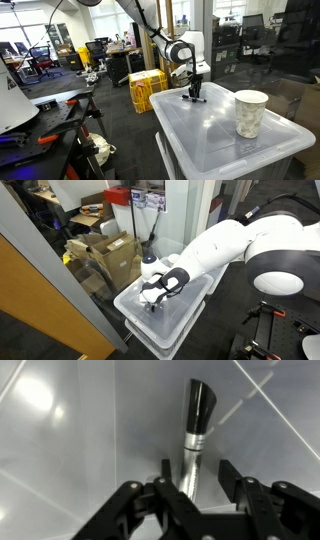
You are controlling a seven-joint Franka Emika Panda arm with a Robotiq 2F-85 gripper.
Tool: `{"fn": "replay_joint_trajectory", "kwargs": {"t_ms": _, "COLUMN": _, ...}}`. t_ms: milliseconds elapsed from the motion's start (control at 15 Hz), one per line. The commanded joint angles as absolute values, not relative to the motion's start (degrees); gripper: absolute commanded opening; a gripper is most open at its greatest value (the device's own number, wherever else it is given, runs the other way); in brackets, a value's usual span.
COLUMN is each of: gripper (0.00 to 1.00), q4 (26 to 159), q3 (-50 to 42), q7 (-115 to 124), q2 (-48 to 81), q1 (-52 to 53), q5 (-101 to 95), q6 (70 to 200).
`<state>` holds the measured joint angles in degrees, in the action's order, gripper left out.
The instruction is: Put the marker inside the cup
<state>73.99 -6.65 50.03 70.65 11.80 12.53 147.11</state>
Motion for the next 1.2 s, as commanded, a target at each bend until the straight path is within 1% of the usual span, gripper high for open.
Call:
{"fn": "replay_joint_trajectory", "kwargs": {"t_ms": 0, "gripper": 0.21, "q4": 71.2, "q3": -7.8, "q7": 53.1, "q2": 71.8, "q1": 12.6, "q5": 11.0, "q6": 145.4}}
{"fn": "replay_joint_trajectory", "kwargs": {"t_ms": 67, "gripper": 0.15, "q4": 71.2, "q3": -7.8, "q7": 53.2, "q2": 71.8, "q1": 12.6, "q5": 10.8, "q6": 145.6}}
{"fn": "replay_joint_trajectory", "kwargs": {"t_ms": 133, "gripper": 0.06, "q4": 71.3, "q3": -7.9, "q7": 53.3, "q2": 71.7, "q1": 12.8, "q5": 10.7, "q6": 145.7}}
{"fn": "replay_joint_trajectory", "kwargs": {"t_ms": 200, "gripper": 0.02, "q4": 71.5, "q3": -8.0, "q7": 53.5, "q2": 71.6, "q1": 12.9, "q5": 10.6, "q6": 145.9}}
{"fn": "replay_joint_trajectory", "kwargs": {"t_ms": 267, "gripper": 0.0, "q4": 71.9, "q3": -8.1, "q7": 53.9, "q2": 71.4, "q1": 13.1, "q5": 10.5, "q6": 146.2}}
{"fn": "replay_joint_trajectory", "kwargs": {"t_ms": 333, "gripper": 0.05, "q4": 72.5, "q3": -8.4, "q7": 54.7, "q2": 70.9, "q1": 13.4, "q5": 10.2, "q6": 146.5}}
{"fn": "replay_joint_trajectory", "kwargs": {"t_ms": 800, "gripper": 0.05, "q4": 79.4, "q3": -11.8, "q7": 60.1, "q2": 66.9, "q1": 18.2, "q5": 7.6, "q6": 152.2}}
{"fn": "replay_joint_trajectory", "kwargs": {"t_ms": 1133, "gripper": 0.05, "q4": 84.9, "q3": -17.0, "q7": 66.3, "q2": 64.4, "q1": 23.5, "q5": 5.0, "q6": 157.9}}
